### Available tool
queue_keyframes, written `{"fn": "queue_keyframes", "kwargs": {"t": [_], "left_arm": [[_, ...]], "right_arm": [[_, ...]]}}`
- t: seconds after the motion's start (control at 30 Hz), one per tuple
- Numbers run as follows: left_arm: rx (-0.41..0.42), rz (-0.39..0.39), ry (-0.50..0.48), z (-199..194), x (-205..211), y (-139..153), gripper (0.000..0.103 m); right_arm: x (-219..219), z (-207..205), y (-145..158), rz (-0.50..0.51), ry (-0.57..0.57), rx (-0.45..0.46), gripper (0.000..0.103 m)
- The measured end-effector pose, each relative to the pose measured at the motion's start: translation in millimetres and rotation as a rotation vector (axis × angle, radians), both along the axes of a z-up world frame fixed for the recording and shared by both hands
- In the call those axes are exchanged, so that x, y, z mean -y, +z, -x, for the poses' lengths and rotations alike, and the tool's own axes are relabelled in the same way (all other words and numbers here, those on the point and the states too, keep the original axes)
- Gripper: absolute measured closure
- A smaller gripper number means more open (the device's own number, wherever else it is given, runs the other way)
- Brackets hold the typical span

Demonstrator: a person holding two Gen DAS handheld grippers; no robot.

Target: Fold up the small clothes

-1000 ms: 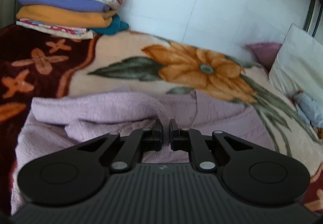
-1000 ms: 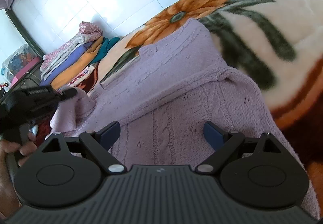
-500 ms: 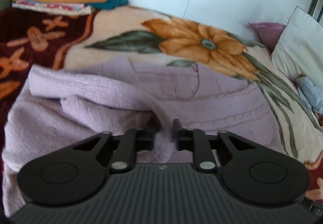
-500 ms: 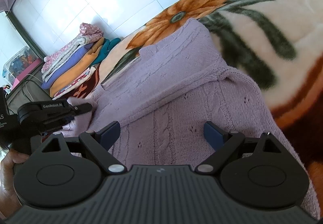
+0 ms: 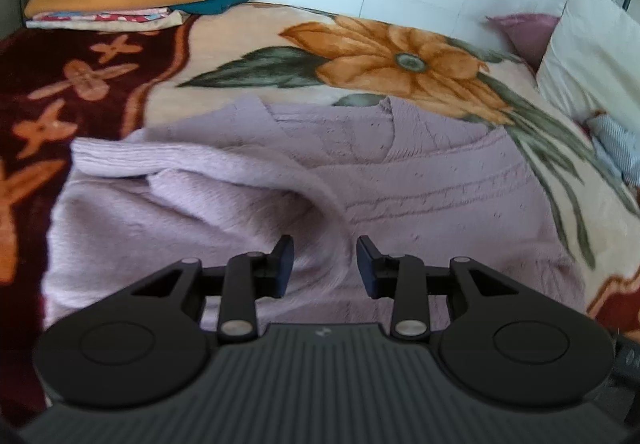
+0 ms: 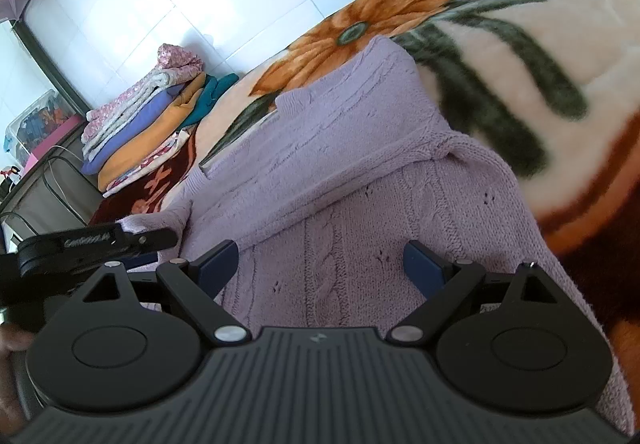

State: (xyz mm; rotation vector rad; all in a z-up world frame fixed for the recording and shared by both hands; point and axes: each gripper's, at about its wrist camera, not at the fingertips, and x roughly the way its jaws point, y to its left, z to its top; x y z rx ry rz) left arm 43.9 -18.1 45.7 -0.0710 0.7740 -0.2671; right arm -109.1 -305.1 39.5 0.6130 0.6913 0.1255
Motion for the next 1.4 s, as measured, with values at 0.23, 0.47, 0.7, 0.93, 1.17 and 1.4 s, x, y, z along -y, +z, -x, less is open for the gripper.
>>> {"fn": "queue_keyframes", "kwargs": {"t": [0.23, 0.47, 0.7, 0.93, 1.17, 1.4], "left_arm": [[-0.006, -0.07, 0.058, 26, -28, 7, 0.048], [-0.027, -0.051, 0.157, 37, -74, 6, 0.048], [-0.058, -0.025, 0.208, 39, -99, -3, 0.048], [-0.095, 0.021, 0.228, 36, -108, -14, 0.048], [-0.096, 0.027, 0.214, 38, -110, -17, 0.048], [-0.088, 0.032, 0.217, 38, -110, -19, 0.047]], "right_arm": [[-8, -5, 9, 0.029, 0.061, -0.012, 0.009], [-47, -27, 35, 0.117, 0.183, -0.065, 0.009], [-108, -62, 72, 0.207, 0.316, -0.048, 0.009], [-177, -98, 102, 0.338, 0.456, -0.019, 0.009], [-224, -123, 98, 0.392, 0.52, -0.016, 0.009], [-276, -151, 94, 0.491, 0.616, 0.022, 0.01]]}}
